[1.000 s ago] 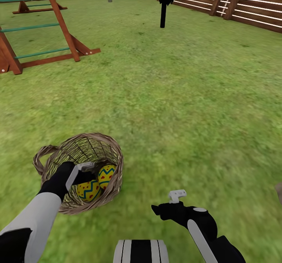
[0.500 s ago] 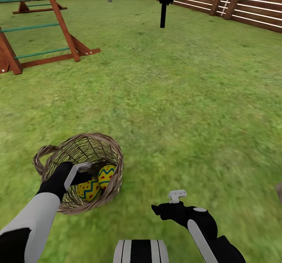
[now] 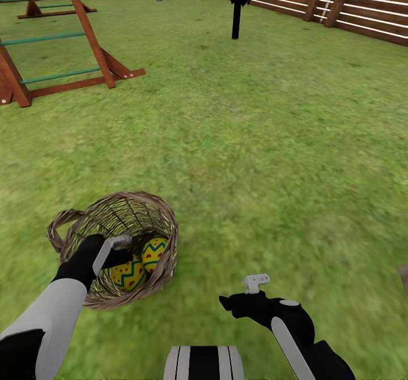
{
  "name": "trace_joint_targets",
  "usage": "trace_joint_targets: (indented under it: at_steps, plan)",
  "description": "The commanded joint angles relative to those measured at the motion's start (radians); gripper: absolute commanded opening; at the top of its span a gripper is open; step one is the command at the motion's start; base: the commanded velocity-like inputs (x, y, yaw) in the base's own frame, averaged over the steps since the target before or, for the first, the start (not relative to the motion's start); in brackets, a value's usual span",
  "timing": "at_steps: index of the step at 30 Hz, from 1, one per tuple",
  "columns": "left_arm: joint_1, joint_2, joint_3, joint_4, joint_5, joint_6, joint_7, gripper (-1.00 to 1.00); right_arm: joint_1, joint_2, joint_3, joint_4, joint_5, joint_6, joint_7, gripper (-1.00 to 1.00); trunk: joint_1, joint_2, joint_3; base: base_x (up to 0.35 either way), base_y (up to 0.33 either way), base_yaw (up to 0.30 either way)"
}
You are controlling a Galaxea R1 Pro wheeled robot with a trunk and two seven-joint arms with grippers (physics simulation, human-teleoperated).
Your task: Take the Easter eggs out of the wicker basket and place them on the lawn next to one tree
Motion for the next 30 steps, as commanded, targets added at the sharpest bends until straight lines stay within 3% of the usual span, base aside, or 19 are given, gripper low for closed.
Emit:
trace_joint_targets:
  at_steps: [1, 30]
  plan:
    - [0.000, 0.000, 0.001, -0.001, 0.010, 0.004, 0.008, 1.00, -0.001, -0.001, 0.002, -0.001, -0.011, 0.002, -0.010, 1.00, 0.000, -0.001, -0.005, 0.000, 0.000, 0.000]
    - [0.000, 0.000, -0.002, -0.010, 0.007, 0.004, -0.052, 1.00, -0.001, -0.001, 0.005, -0.001, -0.010, 0.002, -0.012, 1.00, 0.002, -0.001, -0.016, 0.000, 0.000, 0.000]
